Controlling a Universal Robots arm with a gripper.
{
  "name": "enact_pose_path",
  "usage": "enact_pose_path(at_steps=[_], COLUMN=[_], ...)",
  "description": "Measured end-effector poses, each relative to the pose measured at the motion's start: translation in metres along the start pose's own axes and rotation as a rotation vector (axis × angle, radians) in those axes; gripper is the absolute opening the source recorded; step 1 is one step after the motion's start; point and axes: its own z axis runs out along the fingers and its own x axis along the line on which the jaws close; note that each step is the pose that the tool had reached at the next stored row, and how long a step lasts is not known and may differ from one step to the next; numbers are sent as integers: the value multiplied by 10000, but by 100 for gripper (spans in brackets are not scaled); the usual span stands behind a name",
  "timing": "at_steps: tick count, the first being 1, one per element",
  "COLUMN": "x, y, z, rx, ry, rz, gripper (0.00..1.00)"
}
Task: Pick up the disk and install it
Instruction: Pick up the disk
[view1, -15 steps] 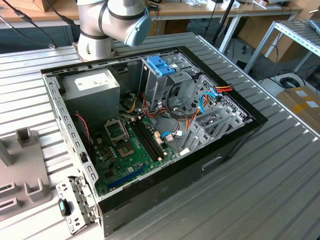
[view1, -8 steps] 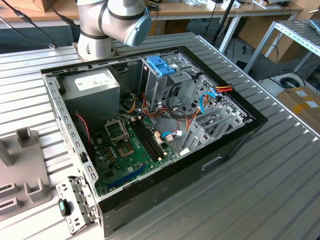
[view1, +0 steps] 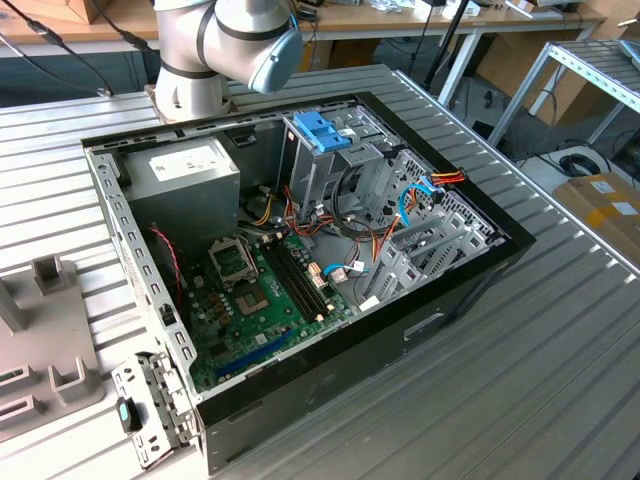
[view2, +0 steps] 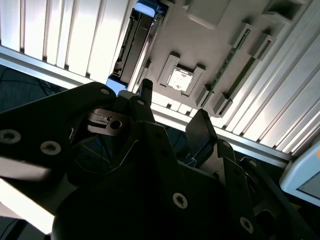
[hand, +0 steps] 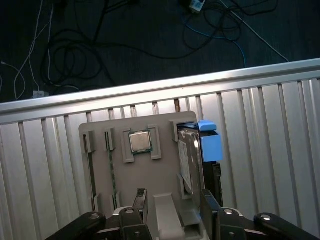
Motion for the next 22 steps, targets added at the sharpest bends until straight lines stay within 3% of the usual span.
enact_pose_path(at_steps=[22], x=[-158], y=[29], z=[22], rx=[0], ry=[0], rz=[0], gripper=[54])
